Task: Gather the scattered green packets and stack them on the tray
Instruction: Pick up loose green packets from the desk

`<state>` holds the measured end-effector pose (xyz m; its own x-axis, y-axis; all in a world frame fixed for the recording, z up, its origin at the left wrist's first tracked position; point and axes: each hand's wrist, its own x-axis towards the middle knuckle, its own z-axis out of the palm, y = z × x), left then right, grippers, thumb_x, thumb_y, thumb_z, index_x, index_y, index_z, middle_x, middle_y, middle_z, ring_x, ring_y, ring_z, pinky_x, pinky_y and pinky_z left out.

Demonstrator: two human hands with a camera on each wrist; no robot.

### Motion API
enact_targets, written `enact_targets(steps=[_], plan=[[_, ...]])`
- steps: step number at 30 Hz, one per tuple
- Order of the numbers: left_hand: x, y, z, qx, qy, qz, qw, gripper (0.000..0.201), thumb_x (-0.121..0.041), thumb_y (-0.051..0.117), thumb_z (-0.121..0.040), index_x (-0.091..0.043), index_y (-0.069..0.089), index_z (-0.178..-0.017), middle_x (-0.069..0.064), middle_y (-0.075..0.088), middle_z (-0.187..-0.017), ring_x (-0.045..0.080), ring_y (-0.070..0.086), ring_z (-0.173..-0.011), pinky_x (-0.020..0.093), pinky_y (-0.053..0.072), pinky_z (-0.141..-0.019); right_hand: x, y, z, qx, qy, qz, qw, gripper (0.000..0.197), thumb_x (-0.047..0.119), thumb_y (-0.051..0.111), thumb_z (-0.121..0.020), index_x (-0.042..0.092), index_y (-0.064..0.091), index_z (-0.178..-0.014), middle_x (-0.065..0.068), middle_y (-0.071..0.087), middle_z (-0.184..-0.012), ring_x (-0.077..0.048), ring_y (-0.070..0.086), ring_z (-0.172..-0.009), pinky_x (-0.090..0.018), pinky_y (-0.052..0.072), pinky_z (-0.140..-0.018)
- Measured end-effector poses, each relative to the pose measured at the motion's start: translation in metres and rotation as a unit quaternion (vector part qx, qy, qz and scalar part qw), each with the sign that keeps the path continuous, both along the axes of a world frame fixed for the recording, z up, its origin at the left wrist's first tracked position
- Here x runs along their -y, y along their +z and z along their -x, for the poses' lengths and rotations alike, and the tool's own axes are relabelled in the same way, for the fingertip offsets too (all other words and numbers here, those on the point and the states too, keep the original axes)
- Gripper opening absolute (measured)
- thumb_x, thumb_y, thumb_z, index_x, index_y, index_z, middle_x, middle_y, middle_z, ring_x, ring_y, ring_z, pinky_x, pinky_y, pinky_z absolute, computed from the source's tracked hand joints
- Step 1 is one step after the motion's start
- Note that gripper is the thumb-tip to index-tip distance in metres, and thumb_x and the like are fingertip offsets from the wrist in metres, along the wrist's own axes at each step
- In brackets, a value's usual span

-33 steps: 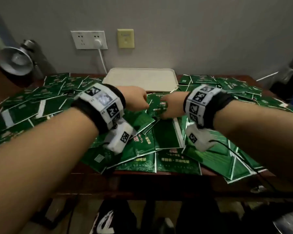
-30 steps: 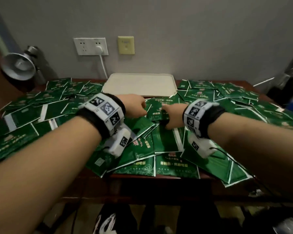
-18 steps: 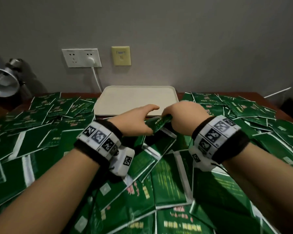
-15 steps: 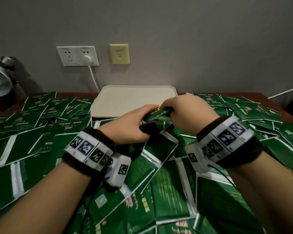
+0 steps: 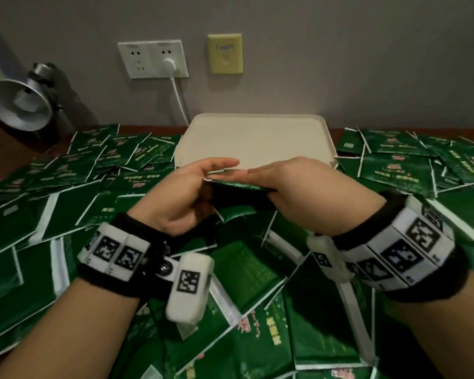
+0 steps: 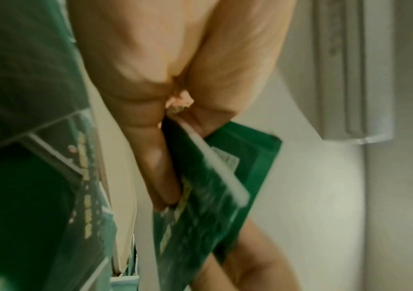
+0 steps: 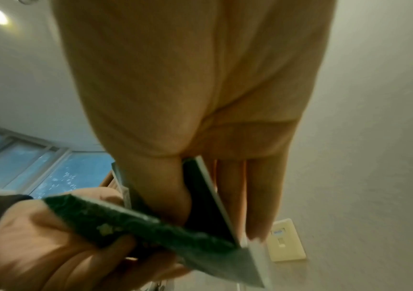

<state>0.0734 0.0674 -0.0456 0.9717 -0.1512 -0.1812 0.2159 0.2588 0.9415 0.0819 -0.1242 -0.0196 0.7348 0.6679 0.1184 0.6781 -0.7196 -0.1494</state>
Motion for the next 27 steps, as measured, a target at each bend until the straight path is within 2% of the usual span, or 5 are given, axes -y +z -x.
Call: enact_targets(steps=[4,9,13,22,27], plan=[[-0.021,0.003,0.005,-0.033,-0.071,0.133,0.988,0.054,-0.011,0.044,-0.072,0.002,0.054,-0.124,0.028,0.061,-0.12,0.035,0.063,-0.102,0.044,0.055,-0.087,-0.01,-0.011,0.001,0.022,0.016,0.03,0.999,0.062,0.002,0.051,-0.085,0.034,0.047,-0.138,0.002,0.062,-0.13,-0.026,0.059,-0.116,-0.042,0.05,-0.093],[-0.02,-0.018,0.006,0.019,-0.004,-0.134,0.991,0.041,0.022,0.05,-0.08,-0.006,0.064,-0.106,0.017,0.071,-0.094,0.022,0.069,-0.077,0.032,0.06,-0.071,-0.009,-0.003,0.019,-0.017,0.036,0.04,0.998,0.05,0.032,0.061,-0.085,0.032,0.054,-0.134,0.007,0.058,-0.134,-0.021,0.055,-0.12,-0.04,0.048,-0.096],[-0.037,-0.022,0.003,0.019,0.026,-0.244,0.969,0.028,0.016,0.061,-0.08,-0.009,0.07,-0.09,0.016,0.071,-0.1,0.029,0.067,-0.092,0.045,0.054,-0.091,-0.01,0.002,0.029,-0.002,-0.044,0.129,0.991,0.036,0.052,0.058,-0.085,0.025,0.062,-0.109,-0.001,0.06,-0.106,-0.024,0.06,-0.098,-0.037,0.052,-0.082],[-0.043,0.001,0.01,0.113,-0.057,-0.548,0.827,0.043,-0.028,0.082,-0.073,-0.032,0.064,-0.112,-0.013,0.061,-0.108,0.006,0.06,-0.095,0.019,0.046,-0.073,-0.026,-0.031,0.061,0.025,0.1,0.25,0.963,0.079,0.061,0.07,-0.073,0.024,0.034,-0.132,-0.003,0.044,-0.122,-0.023,0.048,-0.107,-0.04,0.052,-0.082],[-0.03,0.001,0.017,0.123,-0.186,-0.67,0.708,0.093,-0.048,0.078,-0.067,-0.05,0.025,-0.144,-0.003,0.042,-0.137,0.019,0.037,-0.127,0.041,0.042,-0.104,-0.03,-0.031,0.064,0.033,0.137,0.244,0.959,0.055,0.033,0.055,-0.09,0.028,0.037,-0.142,-0.002,0.046,-0.133,-0.025,0.049,-0.114,-0.038,0.049,-0.089]])
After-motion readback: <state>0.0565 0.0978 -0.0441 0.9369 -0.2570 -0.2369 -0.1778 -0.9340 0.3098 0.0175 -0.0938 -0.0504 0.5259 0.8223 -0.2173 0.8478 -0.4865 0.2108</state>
